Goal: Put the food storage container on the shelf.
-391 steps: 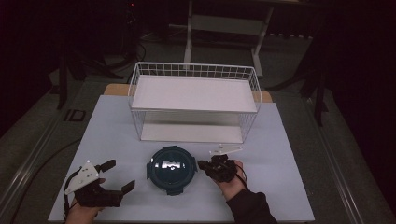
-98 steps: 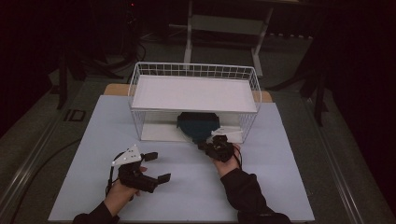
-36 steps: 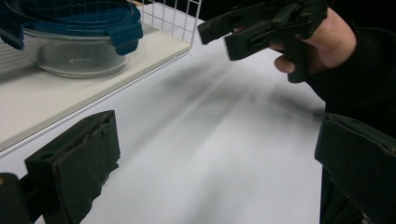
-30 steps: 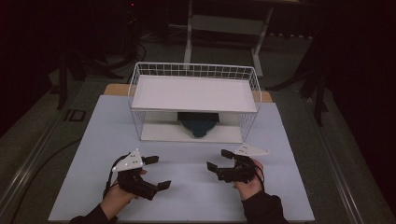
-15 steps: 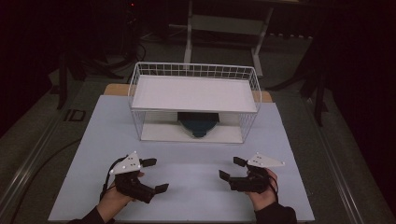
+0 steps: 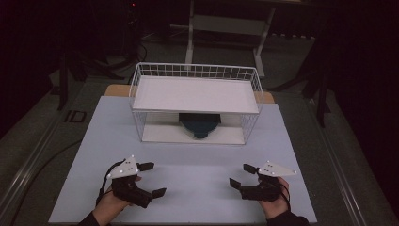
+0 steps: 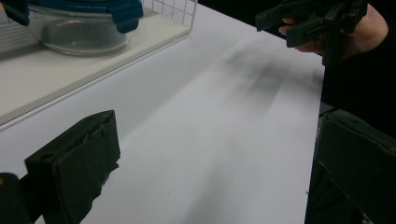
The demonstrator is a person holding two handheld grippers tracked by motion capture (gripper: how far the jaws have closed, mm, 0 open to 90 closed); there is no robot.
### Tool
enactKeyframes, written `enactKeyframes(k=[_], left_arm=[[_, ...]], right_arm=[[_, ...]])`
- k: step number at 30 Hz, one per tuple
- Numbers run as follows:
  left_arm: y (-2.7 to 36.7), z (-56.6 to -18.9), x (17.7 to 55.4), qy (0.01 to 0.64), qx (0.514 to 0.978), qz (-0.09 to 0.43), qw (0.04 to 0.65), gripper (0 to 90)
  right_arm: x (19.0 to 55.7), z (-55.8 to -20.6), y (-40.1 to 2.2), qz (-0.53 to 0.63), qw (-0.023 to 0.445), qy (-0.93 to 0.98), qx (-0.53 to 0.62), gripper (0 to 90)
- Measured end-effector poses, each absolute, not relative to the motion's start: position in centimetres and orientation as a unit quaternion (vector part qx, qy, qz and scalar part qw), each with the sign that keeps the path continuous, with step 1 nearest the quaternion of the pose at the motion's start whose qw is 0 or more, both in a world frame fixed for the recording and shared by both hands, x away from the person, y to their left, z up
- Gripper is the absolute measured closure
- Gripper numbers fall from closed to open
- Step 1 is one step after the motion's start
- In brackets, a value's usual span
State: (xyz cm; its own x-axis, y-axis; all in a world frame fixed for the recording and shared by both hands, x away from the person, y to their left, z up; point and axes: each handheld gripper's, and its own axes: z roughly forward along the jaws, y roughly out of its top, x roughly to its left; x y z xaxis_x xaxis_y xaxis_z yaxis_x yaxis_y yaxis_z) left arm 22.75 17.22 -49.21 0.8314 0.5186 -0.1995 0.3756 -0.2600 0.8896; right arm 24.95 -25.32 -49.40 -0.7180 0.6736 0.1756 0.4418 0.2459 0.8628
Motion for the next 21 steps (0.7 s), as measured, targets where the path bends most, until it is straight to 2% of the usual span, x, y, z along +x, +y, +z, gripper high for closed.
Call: enactKeyframes(k=[21], left_arm=[[17.4,-49.3,22.6,0.276,0.794,0.071,0.537,0.2]], right_arm=[[24.5,-51.0,-26.5,0.484,0.116,0.791,0.357,18.5]])
